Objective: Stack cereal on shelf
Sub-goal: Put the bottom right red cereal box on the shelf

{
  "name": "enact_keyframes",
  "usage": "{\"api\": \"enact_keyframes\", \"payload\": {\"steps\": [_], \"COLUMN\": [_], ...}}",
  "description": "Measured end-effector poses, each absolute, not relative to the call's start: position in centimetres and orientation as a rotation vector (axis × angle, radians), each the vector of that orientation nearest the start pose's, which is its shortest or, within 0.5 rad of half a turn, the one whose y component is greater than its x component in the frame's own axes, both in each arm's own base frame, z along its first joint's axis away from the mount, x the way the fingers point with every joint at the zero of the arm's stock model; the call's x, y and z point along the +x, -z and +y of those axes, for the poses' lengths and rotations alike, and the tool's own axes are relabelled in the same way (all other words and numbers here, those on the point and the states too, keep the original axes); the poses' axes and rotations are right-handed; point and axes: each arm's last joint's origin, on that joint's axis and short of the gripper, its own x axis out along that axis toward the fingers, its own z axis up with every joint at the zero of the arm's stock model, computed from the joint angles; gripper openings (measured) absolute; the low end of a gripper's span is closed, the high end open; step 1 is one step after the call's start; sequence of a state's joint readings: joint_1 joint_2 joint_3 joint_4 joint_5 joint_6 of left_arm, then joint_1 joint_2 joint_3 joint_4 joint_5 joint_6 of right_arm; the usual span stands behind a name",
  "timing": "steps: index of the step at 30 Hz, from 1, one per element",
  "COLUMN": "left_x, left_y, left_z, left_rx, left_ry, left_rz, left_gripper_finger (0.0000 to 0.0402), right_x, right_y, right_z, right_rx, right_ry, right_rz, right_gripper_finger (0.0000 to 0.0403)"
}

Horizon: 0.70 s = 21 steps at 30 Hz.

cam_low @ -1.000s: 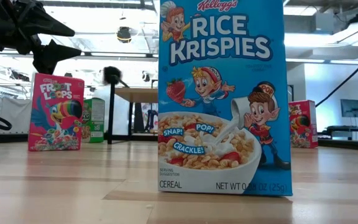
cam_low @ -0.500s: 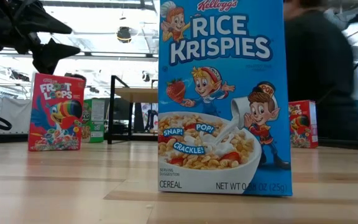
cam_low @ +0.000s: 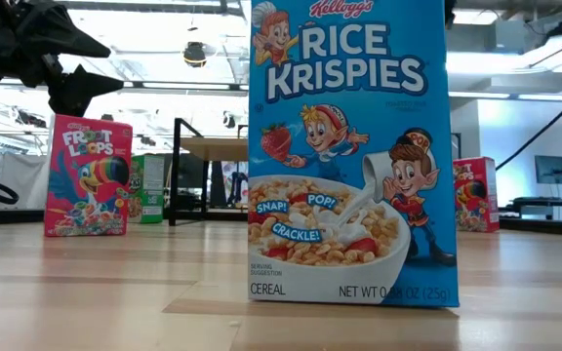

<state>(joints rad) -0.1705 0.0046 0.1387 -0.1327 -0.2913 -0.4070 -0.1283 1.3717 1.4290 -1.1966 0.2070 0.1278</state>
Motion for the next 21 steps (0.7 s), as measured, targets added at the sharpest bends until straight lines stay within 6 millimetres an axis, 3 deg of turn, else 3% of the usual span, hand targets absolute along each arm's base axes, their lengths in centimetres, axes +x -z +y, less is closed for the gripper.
{"api": "enact_keyframes", "payload": {"steps": [9, 15, 21], "left_x": [8.6, 8.6, 8.6], "left_y": [-19.7, -19.6, -19.6], "left_z": [-0.6, -0.6, -0.6], "left_rx": [-0.408, -0.406, -0.406], "left_ry": [-0.119, -0.120, -0.121], "left_rz": [-0.025, -0.018, -0.017], "left_gripper_finger": [0.0222, 0.0222, 0.0222], "right_x": [21.3, 20.8, 20.8], "right_y": [-30.2, -27.5, -26.2], "right_z": [-2.1, -2.4, -3.3], "right_rx": [0.142, 0.088, 0.020], "right_ry": [0.443, 0.444, 0.464], "right_rz": [0.897, 0.693, 0.656], "right_gripper_finger": [0.0256, 0.0256, 0.0256]}}
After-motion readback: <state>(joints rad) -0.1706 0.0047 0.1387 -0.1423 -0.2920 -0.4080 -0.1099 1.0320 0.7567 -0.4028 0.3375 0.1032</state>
